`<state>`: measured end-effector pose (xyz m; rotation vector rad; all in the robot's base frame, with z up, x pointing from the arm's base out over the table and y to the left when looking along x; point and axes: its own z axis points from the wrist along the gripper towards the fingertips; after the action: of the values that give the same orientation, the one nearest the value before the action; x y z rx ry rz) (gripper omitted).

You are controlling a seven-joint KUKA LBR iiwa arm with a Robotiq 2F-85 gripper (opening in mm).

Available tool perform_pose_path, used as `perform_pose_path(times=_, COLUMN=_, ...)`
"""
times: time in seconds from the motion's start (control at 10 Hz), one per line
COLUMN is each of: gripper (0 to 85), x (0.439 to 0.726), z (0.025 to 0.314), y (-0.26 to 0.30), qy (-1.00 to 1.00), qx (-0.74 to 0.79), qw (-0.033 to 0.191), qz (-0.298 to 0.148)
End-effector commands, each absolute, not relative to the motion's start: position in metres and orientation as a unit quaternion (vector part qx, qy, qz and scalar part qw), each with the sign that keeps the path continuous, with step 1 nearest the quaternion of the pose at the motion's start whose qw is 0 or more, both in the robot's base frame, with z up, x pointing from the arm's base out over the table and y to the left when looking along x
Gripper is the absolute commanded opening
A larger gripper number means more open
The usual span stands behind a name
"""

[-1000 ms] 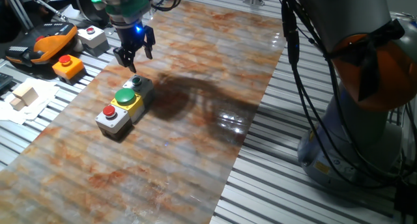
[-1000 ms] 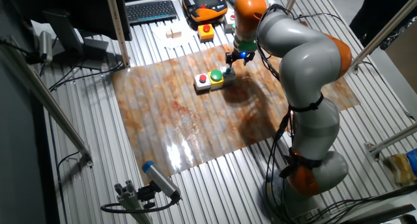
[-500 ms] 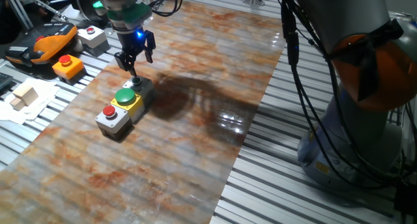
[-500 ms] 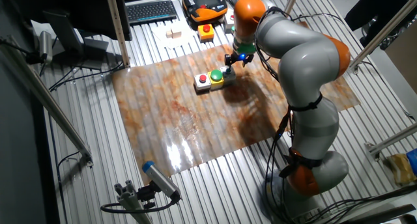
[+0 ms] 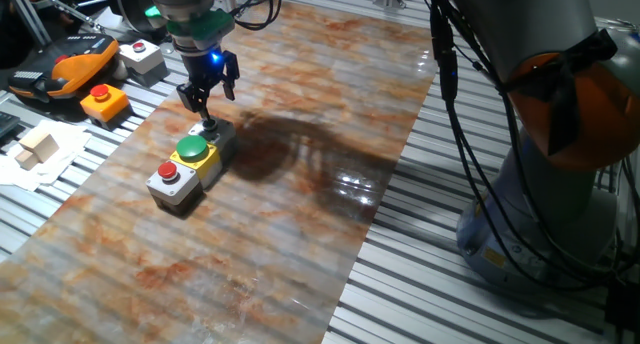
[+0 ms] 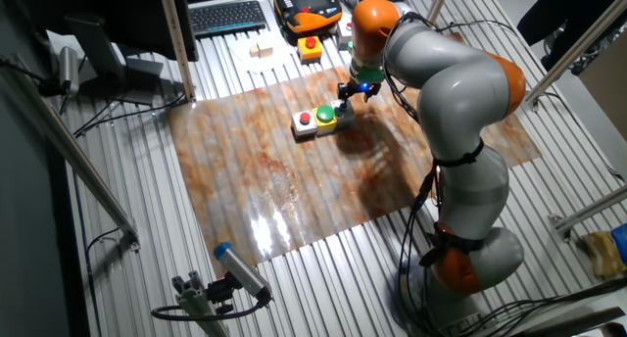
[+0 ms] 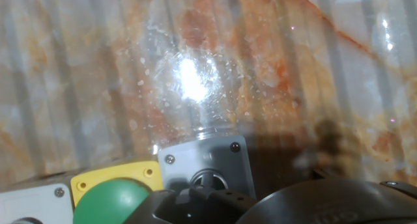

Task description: Press three buttons from left to right in sequence

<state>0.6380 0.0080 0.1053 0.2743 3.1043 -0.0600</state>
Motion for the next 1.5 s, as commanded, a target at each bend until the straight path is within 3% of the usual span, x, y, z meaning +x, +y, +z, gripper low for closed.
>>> perform_pose_path(times=0.0, gripper=68.0, x=0.6380, z=0.1047, y=0.0082, qy=0.996, qx=0.088, qw=0.012, qz=-0.019)
perform_pose_path(times=1.4, gripper=68.0, x=0.6315, z=0.0950, y=0.0078, qy=0.996, qx=0.090, qw=0.016, qz=-0.014)
